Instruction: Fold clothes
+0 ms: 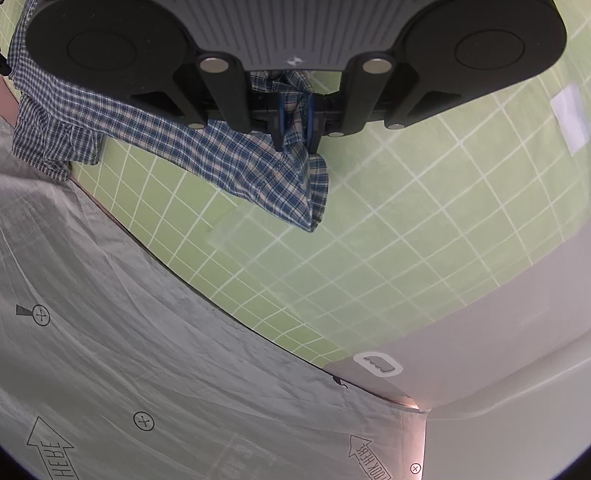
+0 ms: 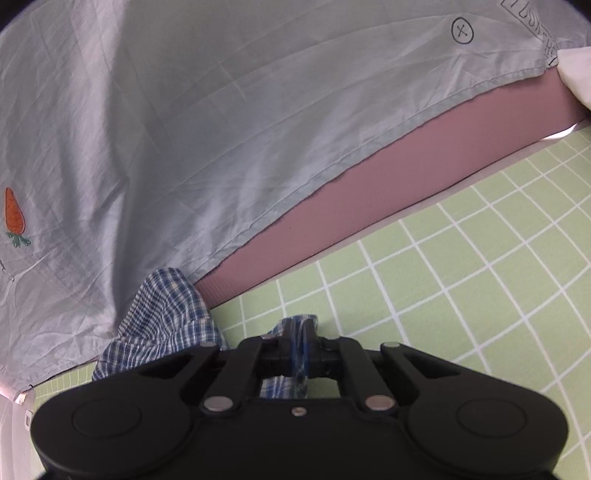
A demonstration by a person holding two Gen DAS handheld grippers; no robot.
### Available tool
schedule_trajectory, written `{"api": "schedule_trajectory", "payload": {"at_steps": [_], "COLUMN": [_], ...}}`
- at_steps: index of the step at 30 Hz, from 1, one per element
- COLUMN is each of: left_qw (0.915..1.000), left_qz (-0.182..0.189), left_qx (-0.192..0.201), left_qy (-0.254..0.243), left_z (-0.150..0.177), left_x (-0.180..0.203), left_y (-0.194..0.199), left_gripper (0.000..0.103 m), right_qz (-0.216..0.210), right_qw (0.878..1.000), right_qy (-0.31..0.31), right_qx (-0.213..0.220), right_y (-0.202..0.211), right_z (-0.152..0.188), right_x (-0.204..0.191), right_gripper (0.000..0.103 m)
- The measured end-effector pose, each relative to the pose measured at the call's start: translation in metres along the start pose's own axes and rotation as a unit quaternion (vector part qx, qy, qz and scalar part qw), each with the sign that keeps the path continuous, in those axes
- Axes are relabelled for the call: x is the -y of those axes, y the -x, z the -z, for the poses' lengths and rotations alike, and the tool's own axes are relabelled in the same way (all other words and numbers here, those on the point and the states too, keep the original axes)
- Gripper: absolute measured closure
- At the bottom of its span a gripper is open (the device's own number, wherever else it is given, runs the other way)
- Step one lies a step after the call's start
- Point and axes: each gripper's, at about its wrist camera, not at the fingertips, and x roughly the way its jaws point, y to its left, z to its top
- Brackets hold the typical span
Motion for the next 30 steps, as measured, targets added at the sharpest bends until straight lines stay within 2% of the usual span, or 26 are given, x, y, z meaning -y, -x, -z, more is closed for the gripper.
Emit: {"api": "schedule_trajectory", "payload": {"at_steps": [2,4,6,10,12,13,17,18,20,23,26,28,29,30], "left_qw": [1.0000,1.0000,0.9999,0.9994,0.9976,0.9962,0.9858,0.9817,0.9725,0.9527,0.9429,0.9378,0.9381,0.9409], "left_qz": [0.001,0.005,0.009,0.033,0.059,0.073,0.134,0.153,0.186,0.225,0.221,0.204,0.195,0.189], "left_qx": [-0.002,-0.004,-0.006,-0.005,-0.004,-0.004,-0.019,-0.027,-0.042,-0.070,-0.111,-0.150,-0.156,-0.151], "left_qy": [0.000,-0.001,-0.002,-0.015,-0.037,-0.048,-0.099,-0.110,-0.134,-0.193,-0.222,-0.238,-0.240,-0.237], "left_z": [0.001,0.002,0.003,0.007,0.010,0.012,0.034,0.042,0.064,0.103,0.146,0.162,0.166,0.165], "left_x": [0.001,0.002,0.004,0.016,0.029,0.036,0.068,0.077,0.094,0.118,0.132,0.133,0.130,0.126], "left_y": [0.000,0.001,0.002,0.013,0.022,0.027,0.048,0.054,0.068,0.086,0.088,0.084,0.085,0.087], "left_gripper": [0.091,0.091,0.091,0.091,0.091,0.092,0.092,0.092,0.092,0.090,0.081,0.066,0.059,0.056], "right_qz": [0.010,0.030,0.049,0.066,0.075,0.082,0.104,0.106,0.111,0.111,0.105,0.102,0.101,0.099], "right_qw": [1.000,0.999,0.998,0.997,0.996,0.996,0.994,0.994,0.993,0.992,0.992,0.992,0.992,0.992], "right_qy": [0.006,0.020,0.035,0.043,0.037,0.036,0.038,0.039,0.046,0.058,0.065,0.069,0.072,0.076], "right_qx": [0.007,0.010,0.009,0.007,0.006,0.006,0.004,0.004,0.006,0.013,0.020,0.026,0.030,0.034], "right_y": [0.013,0.028,0.044,0.078,0.096,0.105,0.134,0.141,0.154,0.175,0.192,0.200,0.203,0.206], "right_z": [0.001,0.007,0.017,0.045,0.059,0.067,0.093,0.098,0.107,0.118,0.128,0.135,0.138,0.141], "right_x": [0.002,0.005,0.007,0.014,0.017,0.019,0.024,0.025,0.026,0.027,0.029,0.028,0.027,0.026], "right_gripper": [0.097,0.088,0.067,0.059,0.044,0.041,0.031,0.025,0.020,0.014,0.007,0.004,0.002,0.000]}}
